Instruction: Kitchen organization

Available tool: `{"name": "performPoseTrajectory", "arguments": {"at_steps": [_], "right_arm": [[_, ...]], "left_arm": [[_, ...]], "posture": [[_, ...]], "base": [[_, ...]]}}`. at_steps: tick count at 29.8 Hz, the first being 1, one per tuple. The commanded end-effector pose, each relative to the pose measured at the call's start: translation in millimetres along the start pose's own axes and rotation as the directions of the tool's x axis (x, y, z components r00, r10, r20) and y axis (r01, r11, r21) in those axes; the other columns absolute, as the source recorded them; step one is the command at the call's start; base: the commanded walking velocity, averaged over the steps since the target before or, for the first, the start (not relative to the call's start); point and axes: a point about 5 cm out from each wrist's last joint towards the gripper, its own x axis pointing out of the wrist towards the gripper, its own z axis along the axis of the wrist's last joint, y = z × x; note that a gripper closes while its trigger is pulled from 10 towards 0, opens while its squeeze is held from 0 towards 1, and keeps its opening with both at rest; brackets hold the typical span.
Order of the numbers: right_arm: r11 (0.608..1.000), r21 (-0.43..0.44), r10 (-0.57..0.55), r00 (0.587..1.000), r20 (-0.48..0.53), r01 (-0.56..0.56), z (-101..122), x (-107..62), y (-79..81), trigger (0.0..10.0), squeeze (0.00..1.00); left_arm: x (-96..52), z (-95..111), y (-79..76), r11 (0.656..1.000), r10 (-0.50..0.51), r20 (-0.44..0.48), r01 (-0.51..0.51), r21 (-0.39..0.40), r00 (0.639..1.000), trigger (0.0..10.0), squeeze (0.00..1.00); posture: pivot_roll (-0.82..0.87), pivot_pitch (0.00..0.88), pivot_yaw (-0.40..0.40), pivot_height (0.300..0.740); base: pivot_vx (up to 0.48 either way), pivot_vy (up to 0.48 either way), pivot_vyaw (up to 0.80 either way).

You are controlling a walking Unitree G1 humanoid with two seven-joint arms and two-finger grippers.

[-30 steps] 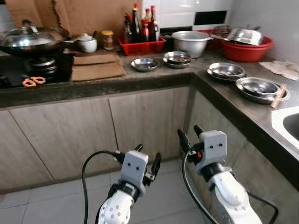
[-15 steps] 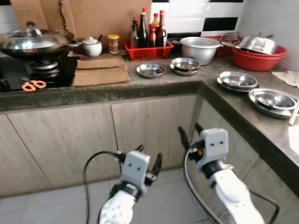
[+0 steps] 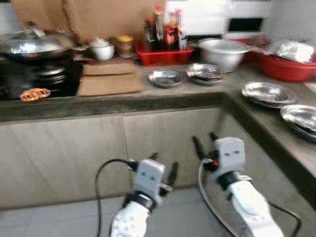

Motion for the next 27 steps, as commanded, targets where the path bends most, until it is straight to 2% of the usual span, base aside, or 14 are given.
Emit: {"name": "performPoseTrajectory", "arguments": {"at_steps": [1,27], "right_arm": [[1.0,0.012,0.006,1.0,0.016,-0.006,3.6,2.1,3.1,10.0,0.0],[1.0,0.012,0.007,0.999,0.031,-0.008,6.5,7.2,3.3,10.0,0.0]], "left_arm": [[-1.3,0.1,4.2,1.0,0.018,-0.004,-0.018,0.01,1.0,10.0,0.0],[0.0,1.0,5.2,1.0,0.021,-0.001,-0.021,0.008,1.0,10.0,0.0]], "posture": [[0.1,0.0,-0.049,0.74],[0.1,0.0,-0.05,0.74]], "base": [[0.334,0.0,0.0],[0.341,0.0,0.0]]}}
